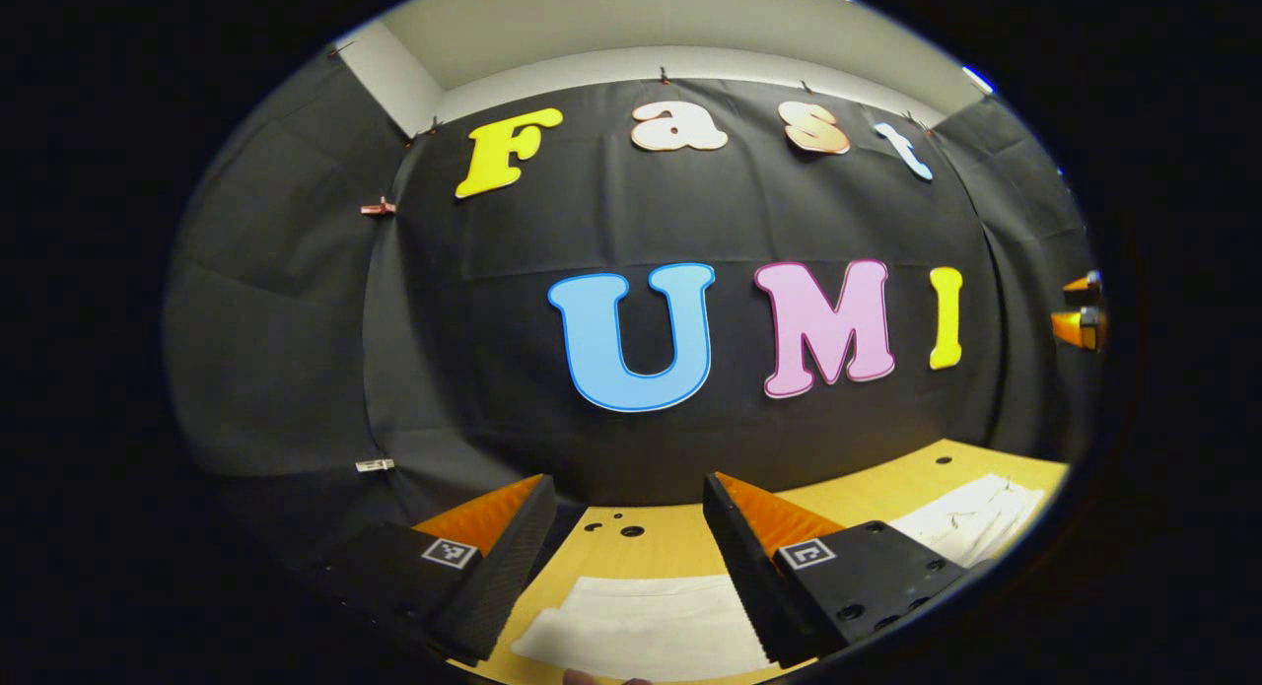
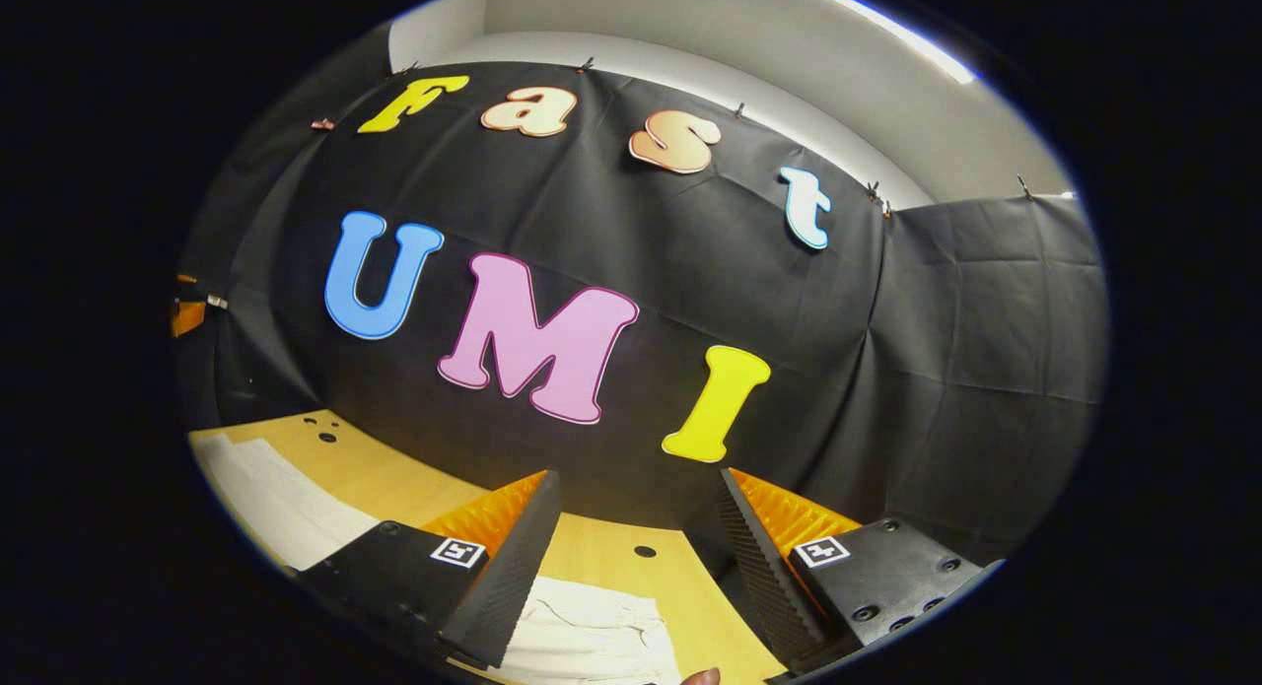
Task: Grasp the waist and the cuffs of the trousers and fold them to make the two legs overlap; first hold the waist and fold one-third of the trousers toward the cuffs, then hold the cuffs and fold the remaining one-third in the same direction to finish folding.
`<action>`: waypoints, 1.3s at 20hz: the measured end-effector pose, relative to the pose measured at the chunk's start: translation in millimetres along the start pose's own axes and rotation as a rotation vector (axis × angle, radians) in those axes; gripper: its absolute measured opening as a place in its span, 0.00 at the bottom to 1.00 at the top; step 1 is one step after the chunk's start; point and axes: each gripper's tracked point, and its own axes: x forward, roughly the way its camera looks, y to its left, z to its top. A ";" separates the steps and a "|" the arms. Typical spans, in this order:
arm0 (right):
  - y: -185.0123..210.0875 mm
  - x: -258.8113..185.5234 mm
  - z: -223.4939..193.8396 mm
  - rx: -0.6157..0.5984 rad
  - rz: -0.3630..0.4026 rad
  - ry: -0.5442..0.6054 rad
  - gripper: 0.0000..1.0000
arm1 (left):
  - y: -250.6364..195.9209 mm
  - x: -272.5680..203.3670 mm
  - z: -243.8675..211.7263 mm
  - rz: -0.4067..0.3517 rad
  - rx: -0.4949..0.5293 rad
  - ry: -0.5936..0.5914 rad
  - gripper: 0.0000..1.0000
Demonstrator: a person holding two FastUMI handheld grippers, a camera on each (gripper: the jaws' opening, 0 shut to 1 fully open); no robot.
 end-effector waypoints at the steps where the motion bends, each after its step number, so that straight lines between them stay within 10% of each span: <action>1: -0.4 0.2 -5.5 -0.032 0.004 0.010 0.98 | 0.5 -0.7 -10.0 -0.017 0.041 0.016 0.95; 9: 6.0 -16.0 -95.8 -0.392 0.129 0.152 0.97 | -0.1 -12.8 -100.9 -0.214 0.464 0.164 0.96; 19: 67.9 -78.1 -247.2 -0.748 0.536 0.351 0.97 | -8.3 -32.0 -224.6 -0.427 0.837 0.337 0.95; 26: 78.9 -104.5 -324.3 -0.855 0.674 0.465 0.97 | -23.8 -45.6 -293.7 -0.600 1.016 0.421 0.96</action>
